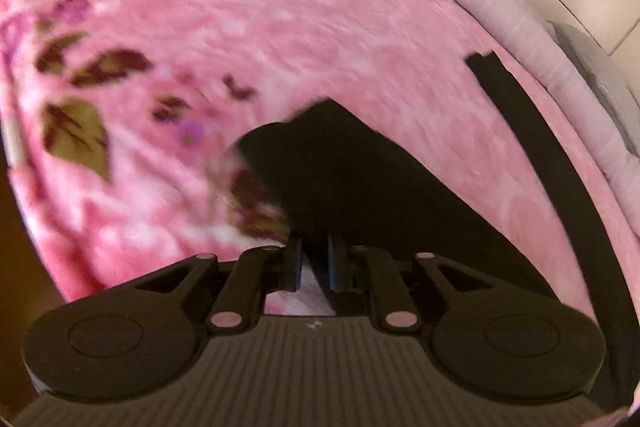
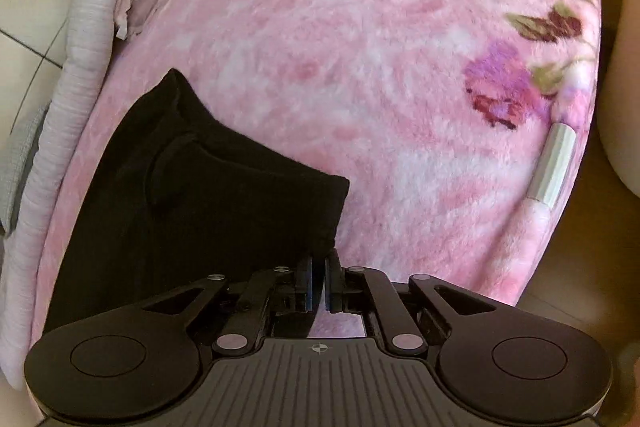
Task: Fold clothes
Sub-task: 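Lower the trousers onto the bed and open both grippers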
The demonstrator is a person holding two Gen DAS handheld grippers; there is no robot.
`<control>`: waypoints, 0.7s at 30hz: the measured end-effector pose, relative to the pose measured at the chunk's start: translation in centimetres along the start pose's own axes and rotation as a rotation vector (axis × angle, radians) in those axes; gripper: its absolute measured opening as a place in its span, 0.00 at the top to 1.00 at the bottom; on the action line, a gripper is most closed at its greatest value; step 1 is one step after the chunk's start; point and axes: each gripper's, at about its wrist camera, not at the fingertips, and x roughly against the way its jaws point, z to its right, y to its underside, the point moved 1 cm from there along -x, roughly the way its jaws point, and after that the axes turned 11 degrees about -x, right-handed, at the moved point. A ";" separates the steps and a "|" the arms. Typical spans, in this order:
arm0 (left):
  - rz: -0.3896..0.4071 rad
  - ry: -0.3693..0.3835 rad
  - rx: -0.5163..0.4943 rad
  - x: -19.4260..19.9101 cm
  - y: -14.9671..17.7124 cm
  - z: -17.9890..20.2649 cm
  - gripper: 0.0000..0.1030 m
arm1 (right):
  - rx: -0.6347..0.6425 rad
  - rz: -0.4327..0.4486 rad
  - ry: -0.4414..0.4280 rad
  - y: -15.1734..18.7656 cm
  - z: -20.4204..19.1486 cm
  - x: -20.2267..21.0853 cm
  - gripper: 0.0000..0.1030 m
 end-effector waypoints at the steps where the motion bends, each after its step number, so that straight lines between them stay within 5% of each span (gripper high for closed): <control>1: 0.024 -0.034 -0.013 0.4 -0.4 0.0 0.86 | 0.032 0.004 0.033 0.1 -0.5 0.4 0.88; 2: 0.047 -0.069 -0.025 0.7 -0.8 -0.1 0.86 | 0.078 0.025 0.073 0.3 -1.0 1.0 0.79; 6: 0.150 -0.274 -0.047 2.3 -2.1 1.1 0.87 | 0.267 0.198 0.224 1.3 -3.8 2.9 0.75; 8: 0.175 -0.217 -0.058 2.1 -2.2 1.8 0.86 | 0.358 0.266 0.270 1.9 -5.1 3.0 0.75; 10: 0.151 -0.148 -0.127 1.4 -1.8 3.1 0.85 | 0.434 0.284 0.207 2.8 -6.0 2.7 0.75; 13: 0.033 -0.154 -0.205 -1.0 -0.5 4.3 0.80 | 0.542 0.171 0.153 4.9 -6.6 0.9 0.75; 16: -0.009 -0.175 -0.185 -1.3 0.6 3.7 0.84 | 0.566 0.073 0.253 6.5 -5.2 -1.2 0.75; 21: -0.105 -0.165 -0.237 2.2 1.4 6.0 0.81 | 0.367 0.014 0.242 6.7 -2.3 1.8 0.75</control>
